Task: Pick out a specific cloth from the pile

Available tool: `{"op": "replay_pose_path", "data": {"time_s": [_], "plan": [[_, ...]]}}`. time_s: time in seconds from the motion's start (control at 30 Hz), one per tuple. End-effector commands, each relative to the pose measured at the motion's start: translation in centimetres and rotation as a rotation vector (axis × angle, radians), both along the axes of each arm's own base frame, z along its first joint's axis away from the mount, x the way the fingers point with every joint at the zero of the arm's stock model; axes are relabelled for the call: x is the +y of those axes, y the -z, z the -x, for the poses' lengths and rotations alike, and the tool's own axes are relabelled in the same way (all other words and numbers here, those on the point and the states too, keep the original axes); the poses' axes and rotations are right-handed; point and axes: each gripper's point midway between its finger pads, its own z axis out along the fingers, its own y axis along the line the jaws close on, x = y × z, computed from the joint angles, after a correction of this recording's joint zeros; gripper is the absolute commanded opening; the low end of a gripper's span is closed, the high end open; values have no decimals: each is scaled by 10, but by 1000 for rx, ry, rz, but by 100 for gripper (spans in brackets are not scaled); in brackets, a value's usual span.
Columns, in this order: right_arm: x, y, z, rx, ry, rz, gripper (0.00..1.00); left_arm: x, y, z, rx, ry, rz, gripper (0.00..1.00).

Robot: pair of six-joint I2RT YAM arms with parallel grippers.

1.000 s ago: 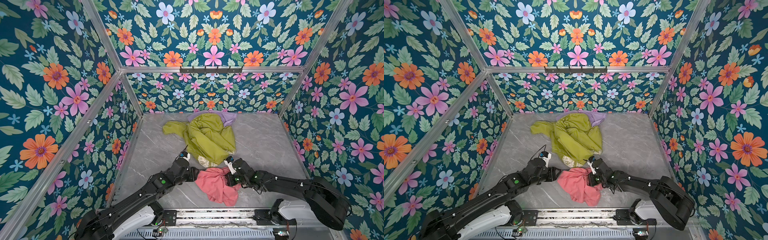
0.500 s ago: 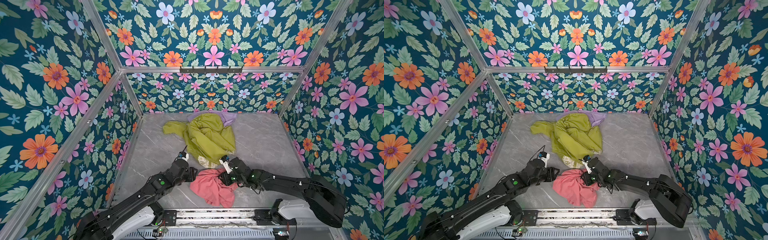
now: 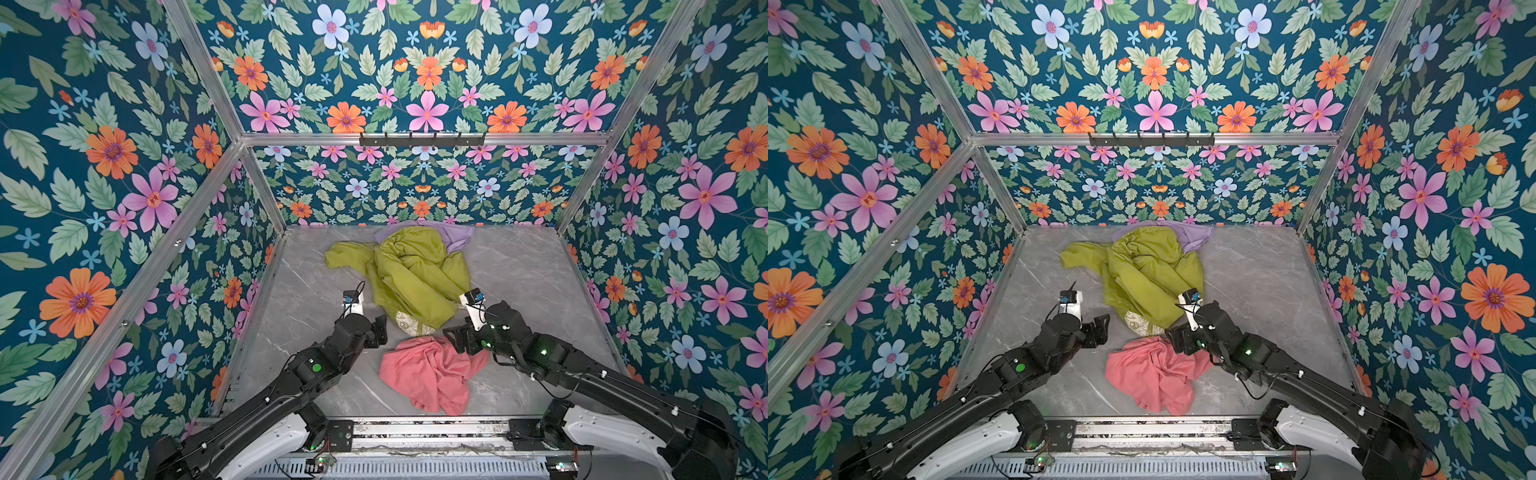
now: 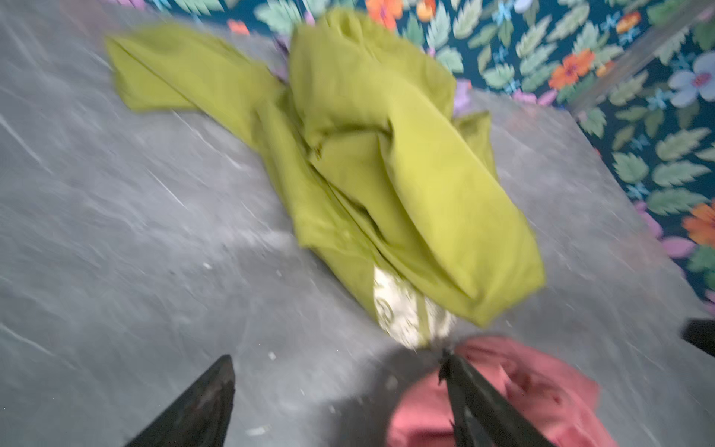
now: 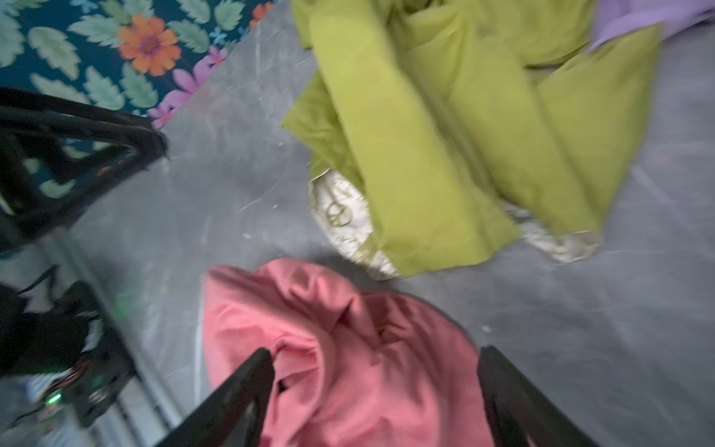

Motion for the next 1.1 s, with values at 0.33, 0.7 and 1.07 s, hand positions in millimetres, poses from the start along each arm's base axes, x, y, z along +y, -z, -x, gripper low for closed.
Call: {"op": "replay_pose_path", "data": {"time_s": [0.33,0.7,1.07], "plan": [[-188,36,-115,-399,621,337,95,141,55,-102,-224,-336,-472,82],[-226,68,-123,-390,661,119,99,165,74,-136,-292,-256,-216,77],[-242,79,-140,-294,696,67,99,166,73,-139,-300,-258,-217,100]]}}
